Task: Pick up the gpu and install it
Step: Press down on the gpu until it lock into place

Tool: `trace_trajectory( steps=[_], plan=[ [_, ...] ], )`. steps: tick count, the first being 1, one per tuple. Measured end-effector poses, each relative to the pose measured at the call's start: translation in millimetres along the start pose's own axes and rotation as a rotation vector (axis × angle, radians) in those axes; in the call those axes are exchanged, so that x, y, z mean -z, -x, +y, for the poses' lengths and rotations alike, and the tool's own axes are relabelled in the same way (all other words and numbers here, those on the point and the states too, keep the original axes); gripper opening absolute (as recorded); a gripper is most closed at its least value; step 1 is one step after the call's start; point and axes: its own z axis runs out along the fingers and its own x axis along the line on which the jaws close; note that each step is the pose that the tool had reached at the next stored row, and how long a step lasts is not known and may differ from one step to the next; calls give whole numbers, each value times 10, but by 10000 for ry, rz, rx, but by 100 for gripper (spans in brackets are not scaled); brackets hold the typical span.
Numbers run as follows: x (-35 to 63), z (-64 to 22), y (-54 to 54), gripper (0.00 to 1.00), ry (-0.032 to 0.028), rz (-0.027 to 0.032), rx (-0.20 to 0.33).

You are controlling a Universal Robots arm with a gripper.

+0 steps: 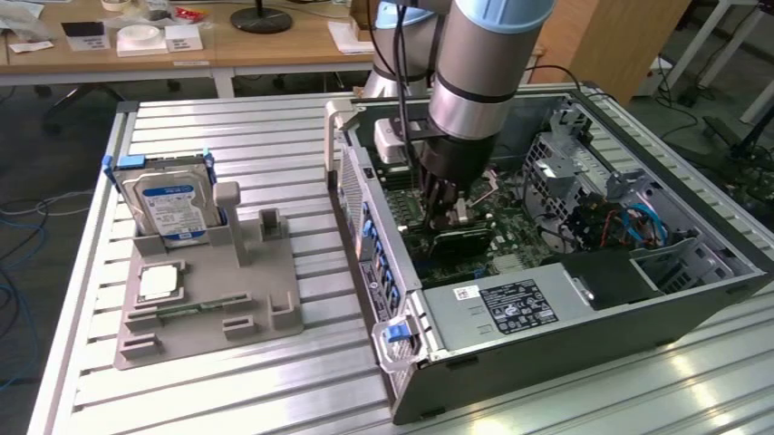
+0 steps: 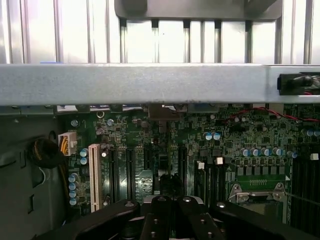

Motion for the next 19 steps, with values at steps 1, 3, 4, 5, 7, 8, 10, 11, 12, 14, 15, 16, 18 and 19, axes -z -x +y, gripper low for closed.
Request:
trace_trajectory(
  steps=[1, 3, 4, 5, 7, 8, 10, 11, 12, 14, 15, 16, 18, 19],
  plan=[
    [-5, 2, 2, 11, 0, -1, 3],
    [-13, 5, 6, 11, 1, -1, 7],
    [-18, 6, 10, 11, 0, -1, 8],
    [-21, 7, 15, 11, 1, 3, 9],
    [-29, 10, 25, 11, 2, 10, 11],
    [-33, 10, 27, 11, 3, 12, 13],
    [-42, 10, 27, 11, 11, 11, 16],
    [-49, 11, 27, 11, 19, 9, 16],
    [-56, 12, 27, 11, 27, 7, 14],
    [-68, 13, 26, 11, 44, 12, 16],
    [-79, 13, 25, 11, 52, 15, 18],
    [-84, 12, 24, 11, 59, 19, 21],
    [-84, 9, 26, 11, 73, 20, 23],
    [-85, 6, 23, 11, 83, 14, 22]
  ],
)
